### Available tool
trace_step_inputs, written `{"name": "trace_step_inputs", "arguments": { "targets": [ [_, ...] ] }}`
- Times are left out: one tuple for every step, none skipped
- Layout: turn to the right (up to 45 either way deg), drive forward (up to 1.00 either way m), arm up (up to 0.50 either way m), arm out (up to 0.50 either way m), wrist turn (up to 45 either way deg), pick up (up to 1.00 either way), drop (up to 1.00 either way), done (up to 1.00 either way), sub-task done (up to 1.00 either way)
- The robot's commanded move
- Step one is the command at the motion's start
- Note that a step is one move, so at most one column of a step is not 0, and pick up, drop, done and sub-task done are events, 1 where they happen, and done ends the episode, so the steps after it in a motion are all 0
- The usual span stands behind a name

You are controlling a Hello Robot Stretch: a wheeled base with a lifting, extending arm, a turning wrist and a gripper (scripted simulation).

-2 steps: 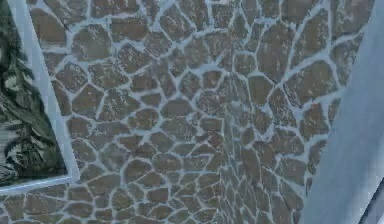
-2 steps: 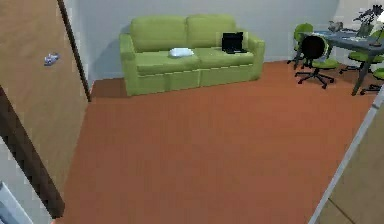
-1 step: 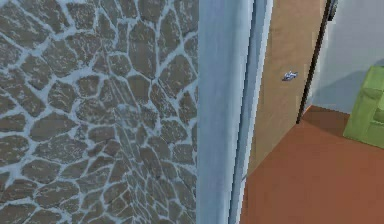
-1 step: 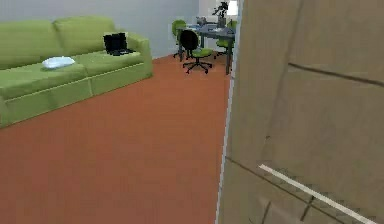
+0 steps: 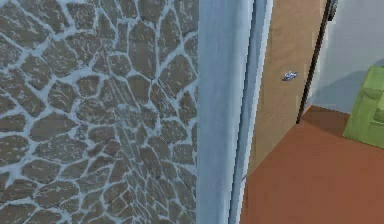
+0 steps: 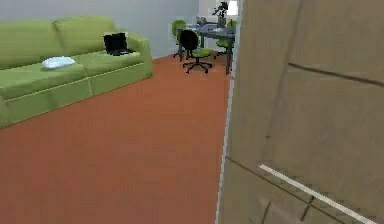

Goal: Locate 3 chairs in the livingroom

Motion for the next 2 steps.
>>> {"name": "trace_step_inputs", "arguments": {
  "targets": [
    [-45.0, 0.00, 0.00, 0.00, 0.0, 0.00, 0.00, 0.00, 0.00],
    [36.0, 0.00, 0.00, 0.00, 0.0, 0.00, 0.00, 0.00, 0.00]
  ]
}}
